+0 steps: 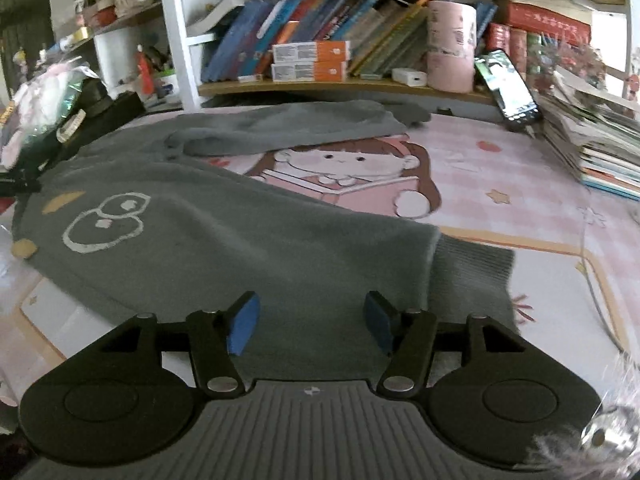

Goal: Fold clothes

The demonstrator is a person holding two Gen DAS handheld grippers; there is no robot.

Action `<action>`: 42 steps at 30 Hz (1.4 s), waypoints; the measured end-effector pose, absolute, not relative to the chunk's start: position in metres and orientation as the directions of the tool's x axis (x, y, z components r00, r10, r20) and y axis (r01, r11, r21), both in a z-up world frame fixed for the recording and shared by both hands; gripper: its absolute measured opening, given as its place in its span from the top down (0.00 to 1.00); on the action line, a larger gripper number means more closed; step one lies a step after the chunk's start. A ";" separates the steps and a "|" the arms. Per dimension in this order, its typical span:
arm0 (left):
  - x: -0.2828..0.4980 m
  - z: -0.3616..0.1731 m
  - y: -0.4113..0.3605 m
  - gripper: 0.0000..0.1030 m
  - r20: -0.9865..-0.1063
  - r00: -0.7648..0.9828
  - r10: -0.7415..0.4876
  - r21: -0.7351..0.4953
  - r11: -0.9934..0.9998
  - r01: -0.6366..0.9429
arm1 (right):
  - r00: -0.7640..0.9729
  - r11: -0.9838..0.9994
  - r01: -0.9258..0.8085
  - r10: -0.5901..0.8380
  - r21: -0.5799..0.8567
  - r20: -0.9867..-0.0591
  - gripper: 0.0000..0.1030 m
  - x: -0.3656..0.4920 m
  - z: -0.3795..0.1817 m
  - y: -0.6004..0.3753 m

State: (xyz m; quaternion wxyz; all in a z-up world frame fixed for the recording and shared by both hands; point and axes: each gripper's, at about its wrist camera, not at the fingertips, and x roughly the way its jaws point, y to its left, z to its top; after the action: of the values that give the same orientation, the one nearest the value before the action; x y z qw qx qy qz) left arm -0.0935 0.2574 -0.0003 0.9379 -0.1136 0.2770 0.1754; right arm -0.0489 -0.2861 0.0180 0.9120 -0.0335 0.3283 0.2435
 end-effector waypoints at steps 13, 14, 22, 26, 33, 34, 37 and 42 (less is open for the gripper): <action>-0.109 0.008 0.257 0.61 -0.531 0.764 0.368 -0.046 0.887 -0.459 | 0.713 0.906 -0.410 0.389 0.104 -0.583 0.46 -0.046 0.024 -0.307; -0.114 0.012 0.253 0.61 -0.511 0.768 0.385 -0.030 0.885 -0.464 | 0.719 0.908 -0.405 0.387 0.104 -0.578 0.46 -0.047 0.025 -0.308; -0.149 0.019 0.238 0.55 -0.484 0.802 0.350 -0.088 0.892 -0.443 | 0.692 0.913 -0.408 0.296 -0.018 -0.658 0.52 -0.049 0.014 -0.302; -0.164 0.017 0.232 0.48 -0.478 0.809 0.342 -0.110 0.890 -0.442 | 0.652 0.904 -0.427 0.309 0.002 -0.692 0.53 -0.067 0.017 -0.324; -0.176 0.009 0.228 0.48 -0.489 0.824 0.288 -0.180 0.890 -0.418 | 0.668 0.929 -0.370 0.281 0.019 -0.689 0.53 -0.100 0.018 -0.347; -0.177 0.009 0.227 0.48 -0.488 0.828 0.277 -0.191 0.891 -0.411 | 0.672 0.930 -0.367 0.284 0.026 -0.684 0.53 -0.103 0.018 -0.348; -0.177 0.005 0.226 0.48 -0.493 0.832 0.254 -0.220 0.889 -0.402 | 0.687 0.930 -0.364 0.298 0.041 -0.663 0.53 -0.114 0.020 -0.351; -0.168 -0.005 0.226 0.51 -0.514 0.824 0.240 -0.253 0.875 -0.413 | 0.742 0.942 -0.326 0.305 0.077 -0.597 0.52 -0.119 0.027 -0.360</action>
State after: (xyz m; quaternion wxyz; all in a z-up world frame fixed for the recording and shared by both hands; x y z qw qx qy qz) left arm -0.1681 0.2259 -0.0048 0.9379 -0.1793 0.2408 0.1739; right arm -0.1189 -0.3600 0.0271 0.9332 -0.0163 0.3168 0.1690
